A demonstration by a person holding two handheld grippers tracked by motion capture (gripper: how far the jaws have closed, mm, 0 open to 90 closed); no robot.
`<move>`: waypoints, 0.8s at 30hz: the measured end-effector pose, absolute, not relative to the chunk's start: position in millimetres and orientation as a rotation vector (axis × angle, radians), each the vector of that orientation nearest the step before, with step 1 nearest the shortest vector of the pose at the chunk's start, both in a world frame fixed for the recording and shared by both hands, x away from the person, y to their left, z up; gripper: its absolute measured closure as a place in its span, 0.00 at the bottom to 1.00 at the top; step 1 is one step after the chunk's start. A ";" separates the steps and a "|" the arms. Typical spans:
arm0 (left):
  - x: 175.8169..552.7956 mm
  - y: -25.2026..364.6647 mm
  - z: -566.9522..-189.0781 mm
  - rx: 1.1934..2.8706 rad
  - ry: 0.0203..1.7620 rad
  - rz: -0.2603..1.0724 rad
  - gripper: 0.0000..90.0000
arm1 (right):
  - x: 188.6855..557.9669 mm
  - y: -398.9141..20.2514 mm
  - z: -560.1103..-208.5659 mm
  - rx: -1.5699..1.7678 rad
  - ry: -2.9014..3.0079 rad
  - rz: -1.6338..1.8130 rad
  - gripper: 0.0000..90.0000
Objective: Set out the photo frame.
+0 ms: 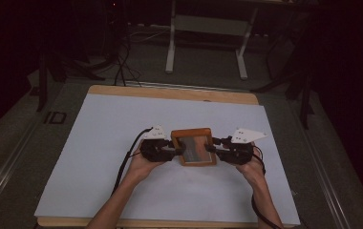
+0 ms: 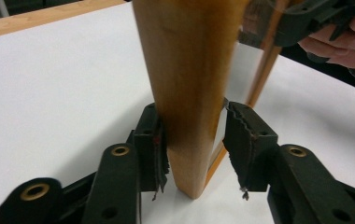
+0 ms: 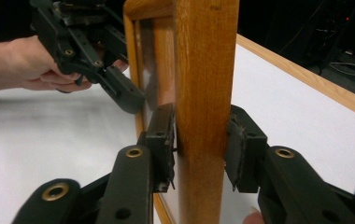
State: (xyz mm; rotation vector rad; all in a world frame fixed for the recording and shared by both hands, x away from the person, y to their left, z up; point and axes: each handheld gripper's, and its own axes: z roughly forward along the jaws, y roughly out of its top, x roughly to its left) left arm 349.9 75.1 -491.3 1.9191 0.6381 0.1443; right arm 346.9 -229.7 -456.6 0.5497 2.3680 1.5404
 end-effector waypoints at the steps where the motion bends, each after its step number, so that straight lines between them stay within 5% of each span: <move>1: 349.8 78.2 -490.7 1.916 0.644 0.144 0.67 | 348.1 -227.6 -457.0 0.553 2.372 1.543 0.72; 12: 343.2 128.8 -487.1 1.851 0.769 0.216 0.66 | 365.7 -180.4 -480.5 0.646 2.465 1.573 0.72; 24: 351.6 127.9 -491.3 1.829 0.864 0.192 0.65 | 373.8 -175.6 -482.7 0.739 2.468 1.586 0.71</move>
